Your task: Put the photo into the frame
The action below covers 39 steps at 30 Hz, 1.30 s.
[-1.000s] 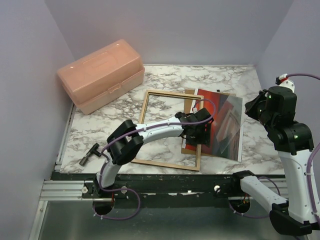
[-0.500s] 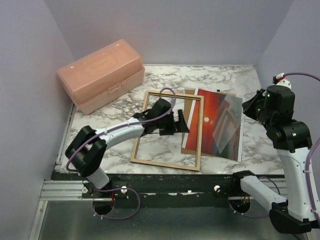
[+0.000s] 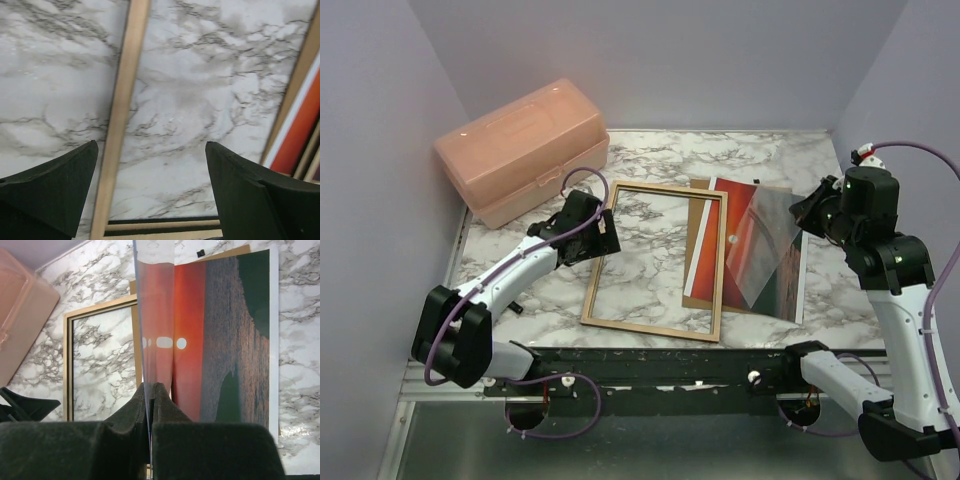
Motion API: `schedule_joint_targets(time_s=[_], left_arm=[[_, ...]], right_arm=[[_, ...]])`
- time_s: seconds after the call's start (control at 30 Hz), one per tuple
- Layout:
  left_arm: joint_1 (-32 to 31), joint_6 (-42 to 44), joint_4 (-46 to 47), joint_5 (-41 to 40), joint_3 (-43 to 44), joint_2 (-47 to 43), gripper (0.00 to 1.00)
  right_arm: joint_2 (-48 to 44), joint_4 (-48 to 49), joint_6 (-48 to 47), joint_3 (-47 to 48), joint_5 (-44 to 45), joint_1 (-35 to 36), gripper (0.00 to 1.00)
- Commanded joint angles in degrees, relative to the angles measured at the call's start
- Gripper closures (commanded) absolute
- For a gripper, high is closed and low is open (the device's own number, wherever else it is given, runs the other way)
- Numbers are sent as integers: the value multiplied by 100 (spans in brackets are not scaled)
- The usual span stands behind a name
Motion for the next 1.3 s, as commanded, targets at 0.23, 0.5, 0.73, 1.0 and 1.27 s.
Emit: schedule_joint_targets(time_s=[0.23, 0.5, 0.73, 1.0, 1.27], left_arm=[[3, 495, -1153, -934, -273, 707, 24], [-28, 617, -1042, -382, -322, 782, 50], [-86, 618, -1033, -71, -424, 624, 81], [-353, 167, -770, 345, -766, 64, 100], [-985, 55, -951, 19, -631, 14, 100]], right_arm=[[-2, 363, 182, -110, -655, 10, 100], [43, 594, 397, -36, -1431, 11, 100], [45, 791, 486, -129, -1850, 11, 100], [10, 911, 549, -2, -2076, 11, 100], [-10, 1274, 701, 278, -2734, 11, 100]])
